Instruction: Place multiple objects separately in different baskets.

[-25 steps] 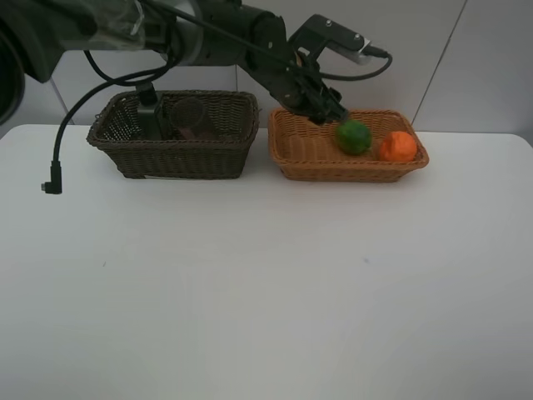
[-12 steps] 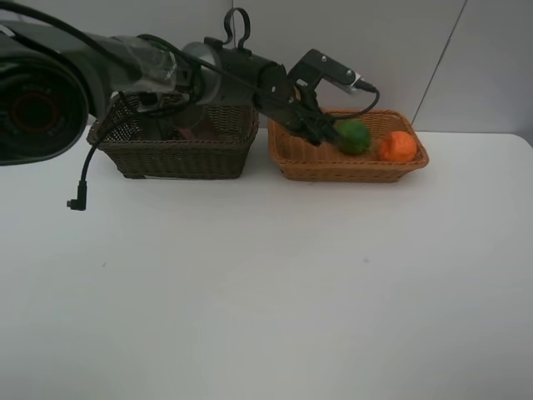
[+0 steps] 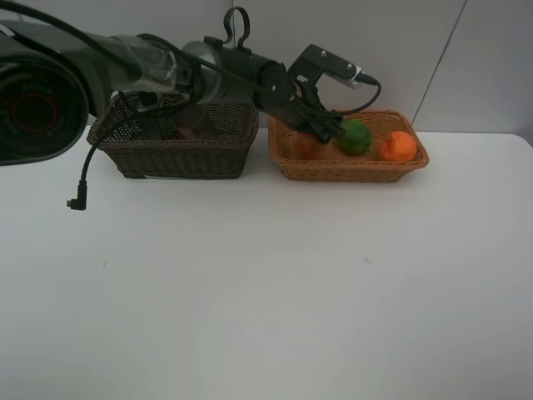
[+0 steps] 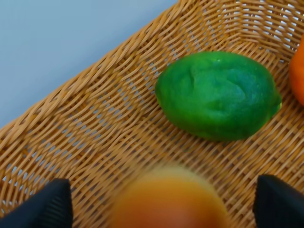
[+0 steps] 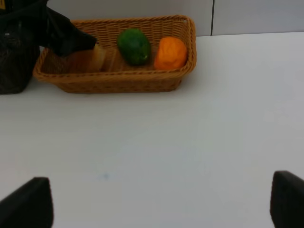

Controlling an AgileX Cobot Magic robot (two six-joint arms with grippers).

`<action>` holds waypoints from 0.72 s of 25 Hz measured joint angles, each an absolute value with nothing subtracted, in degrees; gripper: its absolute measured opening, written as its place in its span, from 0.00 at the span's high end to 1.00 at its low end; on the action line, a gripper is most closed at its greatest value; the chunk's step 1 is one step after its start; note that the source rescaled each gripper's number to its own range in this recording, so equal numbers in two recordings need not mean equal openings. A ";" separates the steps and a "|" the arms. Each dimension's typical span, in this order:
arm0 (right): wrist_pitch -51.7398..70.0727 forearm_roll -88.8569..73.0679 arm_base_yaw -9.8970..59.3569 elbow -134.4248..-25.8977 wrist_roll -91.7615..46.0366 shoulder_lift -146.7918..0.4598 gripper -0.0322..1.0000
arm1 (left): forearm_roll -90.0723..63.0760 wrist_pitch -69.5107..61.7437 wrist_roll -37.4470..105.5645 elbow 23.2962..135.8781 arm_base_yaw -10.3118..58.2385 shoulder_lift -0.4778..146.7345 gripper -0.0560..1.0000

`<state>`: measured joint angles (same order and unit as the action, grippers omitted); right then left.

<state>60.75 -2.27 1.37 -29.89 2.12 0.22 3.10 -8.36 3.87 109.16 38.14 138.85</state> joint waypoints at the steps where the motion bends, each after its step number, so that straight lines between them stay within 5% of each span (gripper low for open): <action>1: 60.75 -2.27 1.37 -29.89 2.12 0.22 0.00 | 3.10 -8.36 3.87 109.16 38.14 138.85 0.00; 18: 60.75 -2.27 1.37 -29.89 2.12 0.22 0.00 | 3.10 -9.71 3.83 109.16 38.14 138.56 0.00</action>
